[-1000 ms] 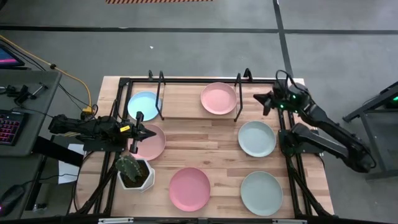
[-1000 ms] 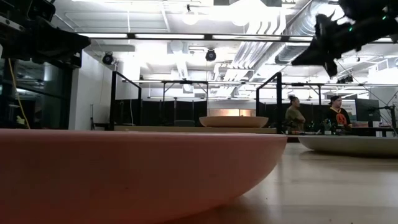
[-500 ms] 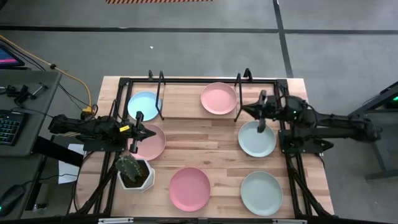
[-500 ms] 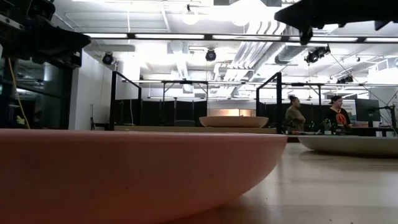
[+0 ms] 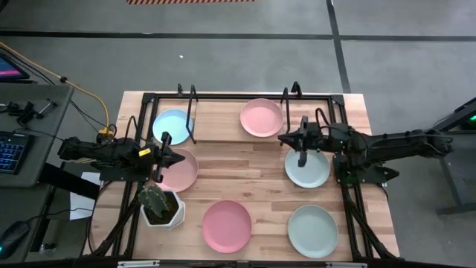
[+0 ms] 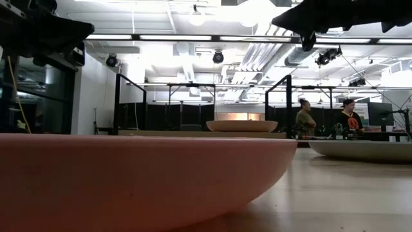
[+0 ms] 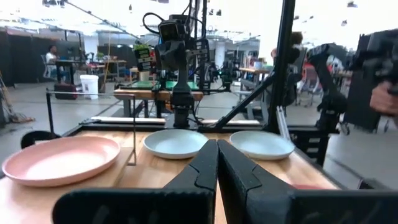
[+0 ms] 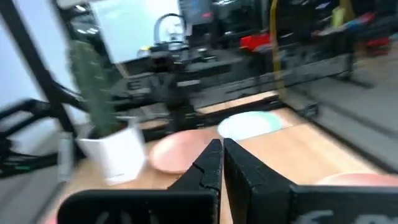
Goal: Place and stack plates onto a shelf
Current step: Put the top white plate on the shelf
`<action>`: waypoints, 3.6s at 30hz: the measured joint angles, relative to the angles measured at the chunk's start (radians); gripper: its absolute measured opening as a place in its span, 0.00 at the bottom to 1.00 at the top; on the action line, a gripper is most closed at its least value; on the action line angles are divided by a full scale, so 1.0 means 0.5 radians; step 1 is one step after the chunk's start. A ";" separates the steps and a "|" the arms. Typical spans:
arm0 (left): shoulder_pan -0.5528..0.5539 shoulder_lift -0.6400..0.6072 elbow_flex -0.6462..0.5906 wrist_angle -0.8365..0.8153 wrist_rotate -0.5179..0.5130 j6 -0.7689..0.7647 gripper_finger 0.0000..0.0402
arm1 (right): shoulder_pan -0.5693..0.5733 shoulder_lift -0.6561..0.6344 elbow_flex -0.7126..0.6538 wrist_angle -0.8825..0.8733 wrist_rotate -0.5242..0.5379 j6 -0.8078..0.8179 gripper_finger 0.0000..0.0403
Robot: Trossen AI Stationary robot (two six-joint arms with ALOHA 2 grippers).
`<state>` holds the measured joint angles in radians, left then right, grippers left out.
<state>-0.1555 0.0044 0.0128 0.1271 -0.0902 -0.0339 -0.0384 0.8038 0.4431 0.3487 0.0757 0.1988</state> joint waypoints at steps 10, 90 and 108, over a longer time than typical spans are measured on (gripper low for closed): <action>0.000 0.000 0.000 -0.005 0.002 -0.086 0.00 | 0.496 0.197 0.364 -0.722 0.244 0.279 0.09; 0.000 0.000 0.000 -0.005 0.000 -0.084 0.00 | 0.838 1.408 1.431 -1.330 0.496 0.627 0.00; -0.001 0.000 0.000 -0.001 0.000 -0.084 0.00 | 0.175 1.656 1.431 -0.683 0.168 -0.764 0.00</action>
<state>-0.1558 0.0044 0.0128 0.1265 -0.0902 -0.0761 0.0490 1.6319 1.1587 0.0070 0.1595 -0.1832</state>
